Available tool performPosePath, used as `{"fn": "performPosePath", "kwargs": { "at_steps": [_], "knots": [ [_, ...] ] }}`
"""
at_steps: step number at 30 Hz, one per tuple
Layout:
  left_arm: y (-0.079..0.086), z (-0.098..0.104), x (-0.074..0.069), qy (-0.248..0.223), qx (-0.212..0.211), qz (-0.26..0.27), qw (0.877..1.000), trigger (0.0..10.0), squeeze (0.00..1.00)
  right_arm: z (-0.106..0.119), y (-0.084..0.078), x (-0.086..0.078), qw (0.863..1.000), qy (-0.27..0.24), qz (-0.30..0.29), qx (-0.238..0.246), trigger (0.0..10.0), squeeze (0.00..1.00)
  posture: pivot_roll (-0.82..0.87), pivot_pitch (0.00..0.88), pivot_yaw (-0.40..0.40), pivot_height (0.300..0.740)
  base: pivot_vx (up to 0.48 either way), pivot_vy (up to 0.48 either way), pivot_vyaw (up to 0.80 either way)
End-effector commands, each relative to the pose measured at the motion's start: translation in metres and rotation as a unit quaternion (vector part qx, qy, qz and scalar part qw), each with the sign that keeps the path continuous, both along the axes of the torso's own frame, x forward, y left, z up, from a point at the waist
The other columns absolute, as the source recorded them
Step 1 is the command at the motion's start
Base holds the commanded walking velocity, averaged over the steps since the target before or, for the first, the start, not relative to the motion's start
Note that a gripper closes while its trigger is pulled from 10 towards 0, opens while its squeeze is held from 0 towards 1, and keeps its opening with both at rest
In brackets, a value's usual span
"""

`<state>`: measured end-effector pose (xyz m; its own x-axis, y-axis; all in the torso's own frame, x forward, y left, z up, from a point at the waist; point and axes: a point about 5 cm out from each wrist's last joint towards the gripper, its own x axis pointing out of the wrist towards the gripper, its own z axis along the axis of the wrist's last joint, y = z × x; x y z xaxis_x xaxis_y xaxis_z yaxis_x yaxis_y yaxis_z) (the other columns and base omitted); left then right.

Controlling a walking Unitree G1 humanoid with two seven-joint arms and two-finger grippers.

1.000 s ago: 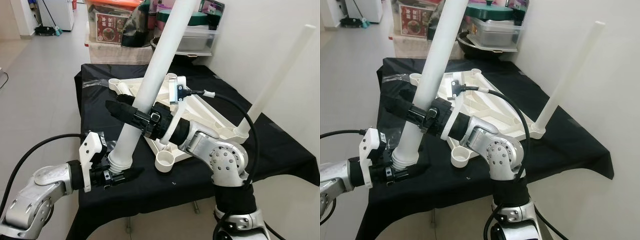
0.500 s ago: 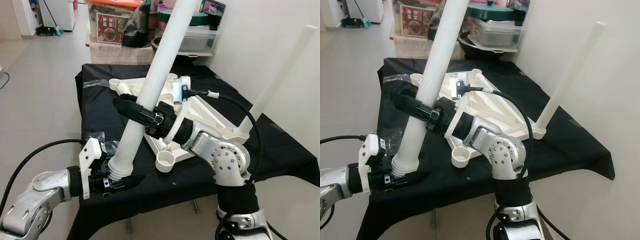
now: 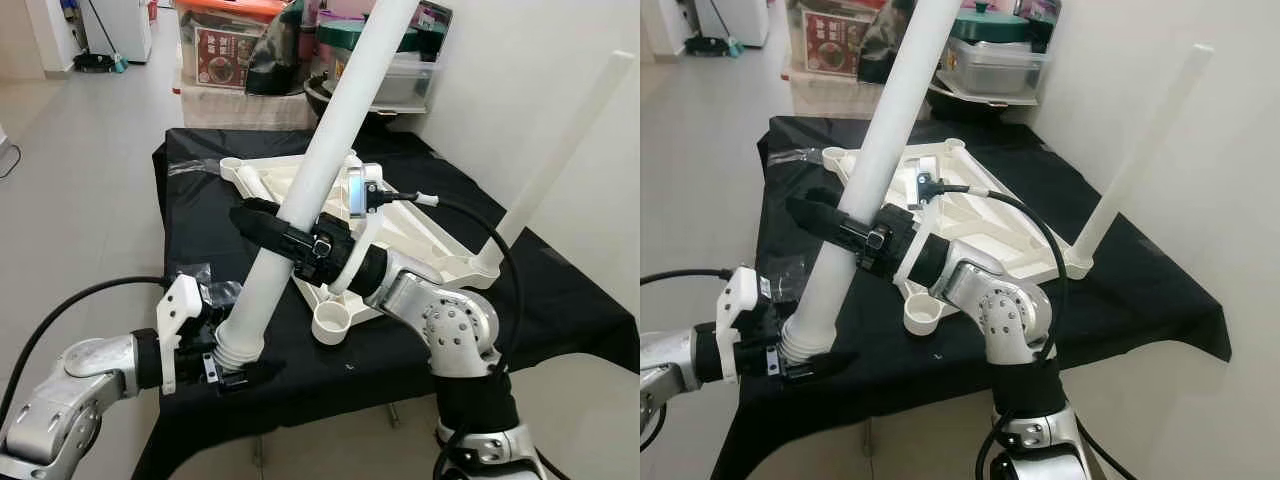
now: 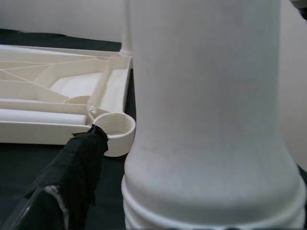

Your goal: Building children table

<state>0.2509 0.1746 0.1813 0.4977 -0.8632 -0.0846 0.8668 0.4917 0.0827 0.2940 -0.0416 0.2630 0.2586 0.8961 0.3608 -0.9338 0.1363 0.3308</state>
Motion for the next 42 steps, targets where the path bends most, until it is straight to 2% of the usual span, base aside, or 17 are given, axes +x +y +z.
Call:
{"fn": "performPosePath", "kwargs": {
  "at_steps": [1,3,4,5,7,10,11,17,18,20,21,22,24,28,30,38,42],
  "knots": [
    [0.001,0.004,0.000,-0.004,-0.014,0.008,1.000,10.0,1.00,0.001,-0.007,0.006,1.000,-0.009,-0.019,-0.008,0.0,0.00,0.15,0.000,-0.141,0.740,0.000,0.000,0.00],
    [0.003,0.006,-0.001,-0.005,-0.019,0.010,1.000,10.0,1.00,0.000,-0.012,0.010,0.999,-0.012,-0.033,-0.014,0.0,0.00,0.15,0.000,-0.141,0.740,0.000,0.000,0.00],
    [0.003,0.010,-0.014,0.004,-0.039,0.003,0.999,10.0,1.00,-0.003,-0.035,0.026,0.994,-0.024,-0.096,-0.053,0.0,0.00,0.15,0.000,-0.144,0.740,0.000,0.000,0.00],
    [0.004,0.010,-0.018,0.007,-0.047,0.007,0.999,10.0,1.00,-0.004,-0.045,0.032,0.990,-0.028,-0.120,-0.069,0.0,0.00,0.15,0.000,-0.147,0.740,0.000,0.000,0.00],
    [0.004,0.010,-0.018,0.007,-0.047,0.007,0.999,10.0,1.00,-0.004,-0.045,0.032,0.990,-0.028,-0.120,-0.069,0.0,0.00,0.15,0.000,-0.147,0.740,0.000,0.000,0.00],
    [0.007,0.007,-0.023,0.004,-0.043,0.026,0.999,10.0,1.00,-0.005,-0.060,0.039,0.982,-0.037,-0.159,-0.095,0.0,0.00,0.15,0.000,-0.152,0.740,0.000,0.000,0.00],
    [0.012,0.006,-0.025,0.002,-0.047,0.046,0.998,10.0,0.00,-0.006,-0.068,0.043,0.975,-0.046,-0.183,-0.115,0.0,0.00,0.15,0.000,-0.154,0.740,0.000,0.000,0.00],
    [0.029,0.005,-0.027,-0.015,-0.058,0.135,0.989,10.0,0.00,-0.010,-0.084,0.055,0.949,-0.053,-0.269,-0.156,0.0,0.00,0.16,0.000,-0.161,0.740,0.000,0.000,0.00],
    [0.035,0.002,-0.023,-0.019,-0.052,0.175,0.983,10.0,0.00,-0.012,-0.085,0.057,0.942,-0.051,-0.290,-0.162,0.0,0.00,0.16,0.000,-0.161,0.740,0.000,0.000,0.00],
    [0.051,-0.008,-0.014,-0.018,-0.052,0.287,0.956,10.0,0.00,-0.021,-0.083,0.060,0.919,-0.044,-0.354,-0.166,0.0,0.00,0.16,0.000,-0.157,0.740,0.000,0.000,0.00],
    [0.051,-0.008,-0.014,-0.018,-0.052,0.287,0.956,10.0,0.00,-0.021,-0.083,0.060,0.919,-0.044,-0.354,-0.166,0.0,0.00,0.16,0.000,-0.157,0.740,0.000,0.000,0.00],
    [0.055,-0.012,-0.012,-0.016,-0.052,0.319,0.946,10.0,0.00,-0.024,-0.082,0.060,0.912,-0.041,-0.373,-0.166,0.0,0.00,0.16,0.000,-0.157,0.740,0.000,0.000,0.00],
    [0.053,-0.014,-0.014,-0.012,-0.054,0.329,0.943,10.0,0.00,-0.030,-0.079,0.059,0.907,-0.041,-0.385,-0.167,0.0,0.00,0.16,0.000,-0.157,0.740,0.000,0.000,0.00],
    [0.035,-0.016,-0.017,-0.005,-0.069,0.308,0.949,10.0,0.00,-0.048,-0.070,0.054,0.900,-0.045,-0.394,-0.182,0.0,0.00,0.16,0.000,-0.157,0.740,0.000,0.000,0.00],
    [0.029,-0.015,-0.018,-0.004,-0.080,0.308,0.948,10.0,0.00,-0.053,-0.069,0.052,0.890,-0.068,-0.407,-0.195,0.0,0.00,0.17,0.000,-0.159,0.740,0.000,0.000,0.00],
    [0.023,-0.017,-0.017,-0.005,-0.093,0.324,0.942,10.0,0.00,-0.061,-0.071,0.049,0.873,-0.081,-0.439,-0.197,0.0,0.00,0.17,0.000,-0.159,0.740,0.000,0.000,0.00],
    [0.021,-0.017,-0.017,-0.004,-0.099,0.328,0.940,10.0,0.00,-0.067,-0.069,0.044,0.874,-0.080,-0.438,-0.197,0.0,0.00,0.17,0.000,-0.158,0.740,0.000,0.000,0.00]
  ]
}}
